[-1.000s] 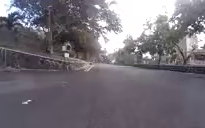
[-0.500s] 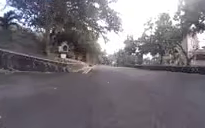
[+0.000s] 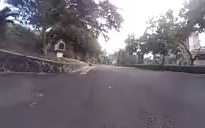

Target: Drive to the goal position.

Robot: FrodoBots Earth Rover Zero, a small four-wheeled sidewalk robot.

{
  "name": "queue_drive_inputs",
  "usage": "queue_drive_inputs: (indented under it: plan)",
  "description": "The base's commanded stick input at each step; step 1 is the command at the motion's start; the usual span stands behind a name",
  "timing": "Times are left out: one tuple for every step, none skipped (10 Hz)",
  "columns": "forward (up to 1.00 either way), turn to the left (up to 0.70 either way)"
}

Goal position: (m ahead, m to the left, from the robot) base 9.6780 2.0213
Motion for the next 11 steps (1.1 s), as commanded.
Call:
queue_drive_inputs:
  plan:
    - [1.00, 0.00]
    - [1.00, 0.00]
    - [1.00, 0.00]
    - [1.00, 0.00]
    - [1.00, 0.06]
    - [1.00, 0.24]
    - [1.00, 0.00]
    - [1.00, 0.00]
    - [1.00, 0.00]
    - [1.00, 0.00]
    - [1.00, 0.00]
